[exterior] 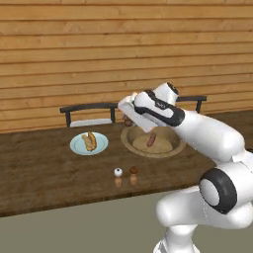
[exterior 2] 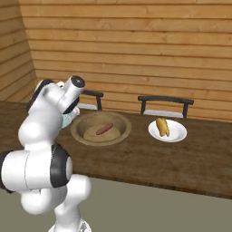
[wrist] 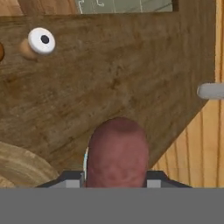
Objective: Place one bun and one sausage from the bowl on each plate.
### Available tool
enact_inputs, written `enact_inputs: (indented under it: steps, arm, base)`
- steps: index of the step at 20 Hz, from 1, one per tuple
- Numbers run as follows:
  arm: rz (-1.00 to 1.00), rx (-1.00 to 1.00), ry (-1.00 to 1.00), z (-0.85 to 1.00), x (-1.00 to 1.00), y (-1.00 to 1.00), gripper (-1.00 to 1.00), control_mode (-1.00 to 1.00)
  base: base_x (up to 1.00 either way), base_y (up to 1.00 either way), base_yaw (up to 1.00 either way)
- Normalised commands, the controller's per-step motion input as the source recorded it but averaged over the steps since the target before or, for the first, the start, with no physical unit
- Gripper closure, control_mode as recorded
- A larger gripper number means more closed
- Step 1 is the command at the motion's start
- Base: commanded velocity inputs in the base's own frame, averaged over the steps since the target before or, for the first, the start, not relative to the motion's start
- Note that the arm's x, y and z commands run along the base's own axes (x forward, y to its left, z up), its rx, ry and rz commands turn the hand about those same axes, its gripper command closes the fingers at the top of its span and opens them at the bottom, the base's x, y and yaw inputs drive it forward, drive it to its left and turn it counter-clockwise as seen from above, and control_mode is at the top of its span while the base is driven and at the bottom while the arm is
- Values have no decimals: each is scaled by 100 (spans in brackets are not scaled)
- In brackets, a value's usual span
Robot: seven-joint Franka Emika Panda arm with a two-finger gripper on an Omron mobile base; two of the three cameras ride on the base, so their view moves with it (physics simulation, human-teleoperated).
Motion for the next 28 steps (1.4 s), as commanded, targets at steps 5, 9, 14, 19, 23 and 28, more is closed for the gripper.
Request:
enact_inputs:
  steps: [5, 9, 14, 19, 23, 28]
  arm:
    - [11, -47, -27, -42, -36, 21, 100, -100]
    - [20, -27, 28, 6, 28, 36, 100, -100]
    - [15, -22, 53, -2, 67, 26, 100, -100]
    - [4, -10, -7, -57, 54, 15, 100, -100]
    - [7, 0, -23, -89, 35, 0, 100, -100]
    - [8, 0, 0, -48, 55, 21, 100, -100]
  base:
    - [0, 0, 0]
    - [0, 0, 0]
    - [0, 0, 0]
    - [0, 0, 0]
    - [0, 0, 0]
    - [0, 0, 0]
